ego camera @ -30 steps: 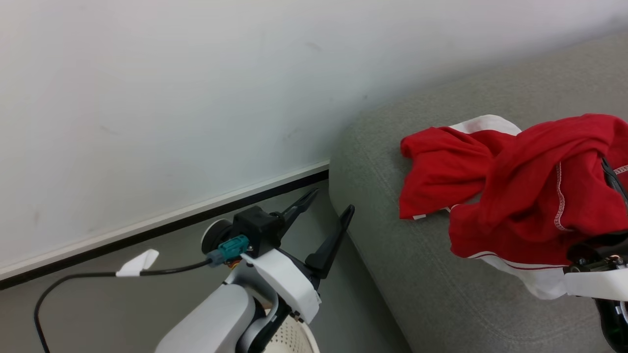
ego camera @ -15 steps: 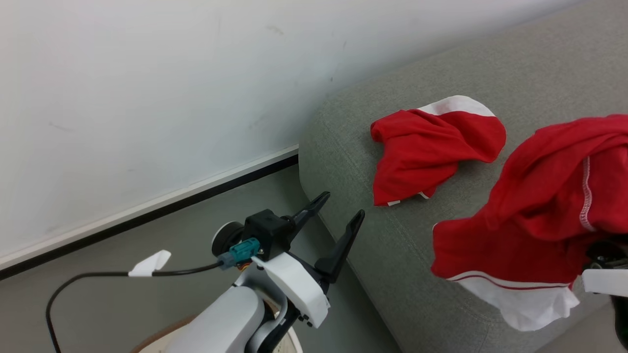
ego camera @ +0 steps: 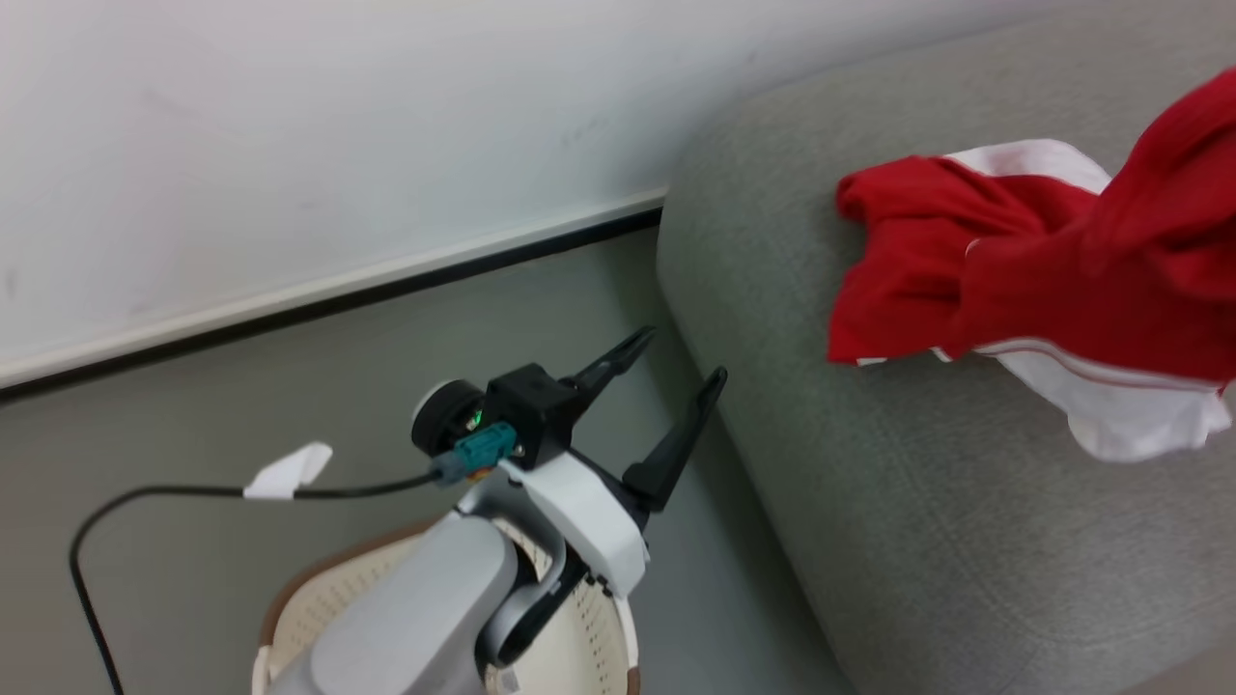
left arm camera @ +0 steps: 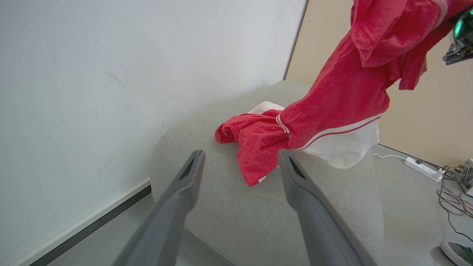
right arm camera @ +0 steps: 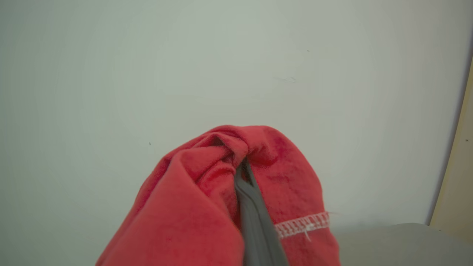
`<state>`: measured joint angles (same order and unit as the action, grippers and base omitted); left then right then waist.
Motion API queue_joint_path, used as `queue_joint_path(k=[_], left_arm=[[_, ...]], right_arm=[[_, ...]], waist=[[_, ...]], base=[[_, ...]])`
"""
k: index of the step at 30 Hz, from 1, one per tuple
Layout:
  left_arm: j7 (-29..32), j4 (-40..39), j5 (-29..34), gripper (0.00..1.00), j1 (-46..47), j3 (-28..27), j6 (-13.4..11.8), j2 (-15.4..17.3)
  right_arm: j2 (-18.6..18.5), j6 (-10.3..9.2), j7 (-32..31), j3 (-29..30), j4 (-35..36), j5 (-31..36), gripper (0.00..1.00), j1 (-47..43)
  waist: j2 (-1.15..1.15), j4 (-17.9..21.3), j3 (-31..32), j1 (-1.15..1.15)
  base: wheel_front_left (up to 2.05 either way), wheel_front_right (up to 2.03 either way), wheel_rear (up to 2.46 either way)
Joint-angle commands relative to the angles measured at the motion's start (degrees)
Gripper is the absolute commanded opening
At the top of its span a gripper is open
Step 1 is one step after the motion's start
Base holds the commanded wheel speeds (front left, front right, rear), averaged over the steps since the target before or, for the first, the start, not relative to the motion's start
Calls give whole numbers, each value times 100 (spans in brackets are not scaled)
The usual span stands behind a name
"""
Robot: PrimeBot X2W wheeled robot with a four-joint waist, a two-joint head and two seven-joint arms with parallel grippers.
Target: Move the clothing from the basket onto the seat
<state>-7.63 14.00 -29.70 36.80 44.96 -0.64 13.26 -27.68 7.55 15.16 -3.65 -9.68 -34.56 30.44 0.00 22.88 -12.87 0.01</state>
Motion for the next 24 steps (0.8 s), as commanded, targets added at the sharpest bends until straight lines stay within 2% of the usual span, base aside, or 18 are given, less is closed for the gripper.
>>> queue_joint_path(k=[1,11,18,22,23,24], left_arm=[[47,-53,84,100,113,-9,-32,74],[257,-316,252,100,536,-26,-79,202],[193,-335,267,100,639,-31,-123,190],[144,-289,252,100,658,-32,-125,173],[131,-269,247,100,661,-30,-130,169],[117,-254,236,100,663,-36,-138,166]], right_arm=[[-135,-13,-3,43,-184,-45,0,291],[-722,-13,-60,30,-1655,81,0,1379],[-978,-13,-601,-510,-3052,288,0,1966],[-1034,-14,-1192,-926,-3701,211,0,2191],[-1059,-13,-1364,-1079,-3792,196,7,2239],[-1121,-14,-1507,-1194,-3879,173,21,2304]], waist=[[0,-302,-402,-1],[0,-828,-1334,-1],[0,-1070,-1638,-1],[0,-1171,-1718,-1],[0,-1190,-1721,-1],[0,-1204,-1720,-1]], base=[[0,0,0],[0,0,0],[0,0,0],[0,0,0],[0,0,0],[0,0,0]])
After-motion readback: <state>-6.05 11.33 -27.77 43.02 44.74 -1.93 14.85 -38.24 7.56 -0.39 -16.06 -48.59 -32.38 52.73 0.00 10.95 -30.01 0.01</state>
